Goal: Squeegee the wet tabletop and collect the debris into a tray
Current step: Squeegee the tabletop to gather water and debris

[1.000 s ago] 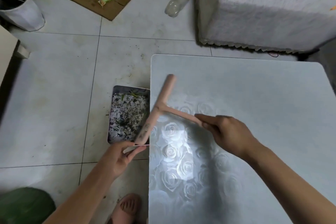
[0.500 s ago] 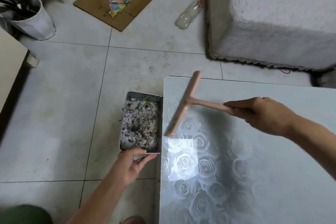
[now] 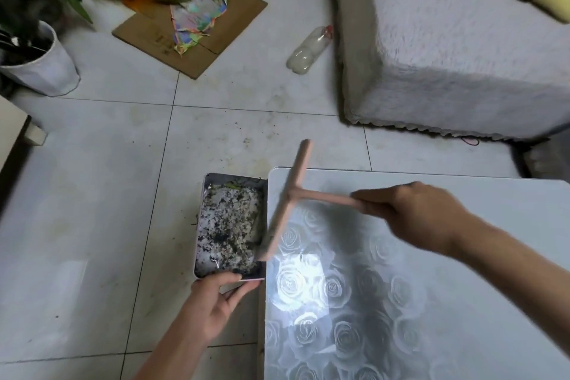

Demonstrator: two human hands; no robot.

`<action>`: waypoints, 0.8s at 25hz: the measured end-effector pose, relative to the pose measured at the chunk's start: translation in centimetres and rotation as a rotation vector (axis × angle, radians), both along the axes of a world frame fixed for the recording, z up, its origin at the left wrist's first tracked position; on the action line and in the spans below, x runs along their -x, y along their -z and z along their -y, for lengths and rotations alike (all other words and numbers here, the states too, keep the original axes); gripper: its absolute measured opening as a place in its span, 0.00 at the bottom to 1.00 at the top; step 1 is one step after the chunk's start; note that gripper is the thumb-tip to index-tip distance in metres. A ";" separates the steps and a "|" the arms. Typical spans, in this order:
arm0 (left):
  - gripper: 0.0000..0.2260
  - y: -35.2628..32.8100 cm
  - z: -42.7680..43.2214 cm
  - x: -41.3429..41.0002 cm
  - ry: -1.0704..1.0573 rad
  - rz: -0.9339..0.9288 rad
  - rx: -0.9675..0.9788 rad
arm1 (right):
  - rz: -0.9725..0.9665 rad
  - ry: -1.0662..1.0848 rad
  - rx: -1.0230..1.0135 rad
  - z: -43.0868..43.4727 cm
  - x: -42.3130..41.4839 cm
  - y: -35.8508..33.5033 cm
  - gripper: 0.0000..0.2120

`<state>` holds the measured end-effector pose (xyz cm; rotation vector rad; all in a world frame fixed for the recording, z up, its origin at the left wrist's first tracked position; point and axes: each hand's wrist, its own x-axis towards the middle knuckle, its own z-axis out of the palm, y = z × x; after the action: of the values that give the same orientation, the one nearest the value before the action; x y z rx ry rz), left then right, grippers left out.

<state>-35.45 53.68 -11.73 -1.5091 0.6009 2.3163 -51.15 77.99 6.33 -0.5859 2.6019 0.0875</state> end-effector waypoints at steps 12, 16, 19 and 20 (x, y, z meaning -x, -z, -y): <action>0.11 -1.4 0.1 -0.4 0.035 -0.022 0.069 | -0.208 0.118 -0.032 4.2 -9.2 0.4 0.24; 0.12 -1.3 0.7 -1.9 0.028 -0.013 0.104 | -0.251 0.228 0.104 8.0 -9.6 2.3 0.19; 0.13 -0.9 1.4 -4.1 0.019 0.004 0.067 | -0.218 0.384 0.254 5.7 -11.8 0.8 0.15; 0.14 -0.8 1.6 -4.9 0.016 0.003 0.043 | -0.183 0.430 0.284 4.4 -13.2 0.2 0.15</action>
<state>-30.60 52.09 -10.98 -1.5210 0.6642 2.3023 -37.98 73.61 6.13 -0.1009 2.8792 -0.3885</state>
